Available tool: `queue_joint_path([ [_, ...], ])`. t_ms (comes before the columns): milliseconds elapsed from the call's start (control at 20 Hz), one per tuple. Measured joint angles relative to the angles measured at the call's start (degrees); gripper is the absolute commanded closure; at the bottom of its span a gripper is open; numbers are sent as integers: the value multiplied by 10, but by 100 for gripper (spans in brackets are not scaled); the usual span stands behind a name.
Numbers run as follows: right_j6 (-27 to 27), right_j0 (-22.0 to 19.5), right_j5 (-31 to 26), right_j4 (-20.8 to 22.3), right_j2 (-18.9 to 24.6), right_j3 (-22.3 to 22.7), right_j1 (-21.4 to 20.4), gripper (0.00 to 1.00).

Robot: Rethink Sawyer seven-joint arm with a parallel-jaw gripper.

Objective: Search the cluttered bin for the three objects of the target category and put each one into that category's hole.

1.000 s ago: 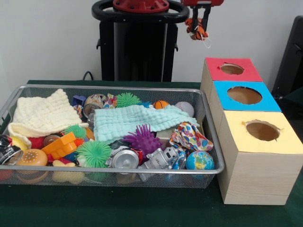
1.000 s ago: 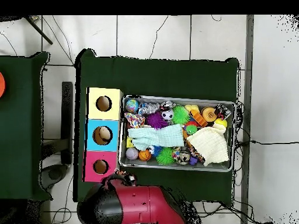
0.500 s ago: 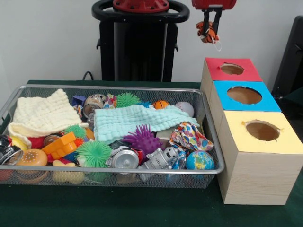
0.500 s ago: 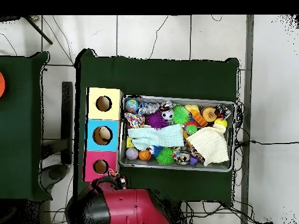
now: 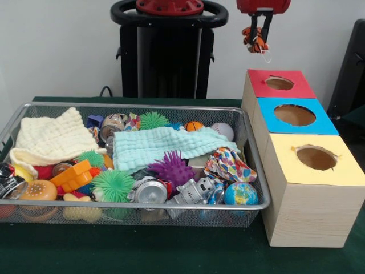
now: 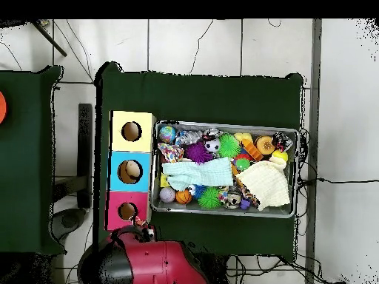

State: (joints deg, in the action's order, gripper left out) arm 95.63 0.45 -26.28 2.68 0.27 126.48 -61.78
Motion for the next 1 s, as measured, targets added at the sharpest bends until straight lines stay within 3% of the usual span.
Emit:
queue_joint_path([
  [500,2,31,16,-15,-18,0,20,100],
  [1000,2,55,89,-37,-26,0,67,100],
])
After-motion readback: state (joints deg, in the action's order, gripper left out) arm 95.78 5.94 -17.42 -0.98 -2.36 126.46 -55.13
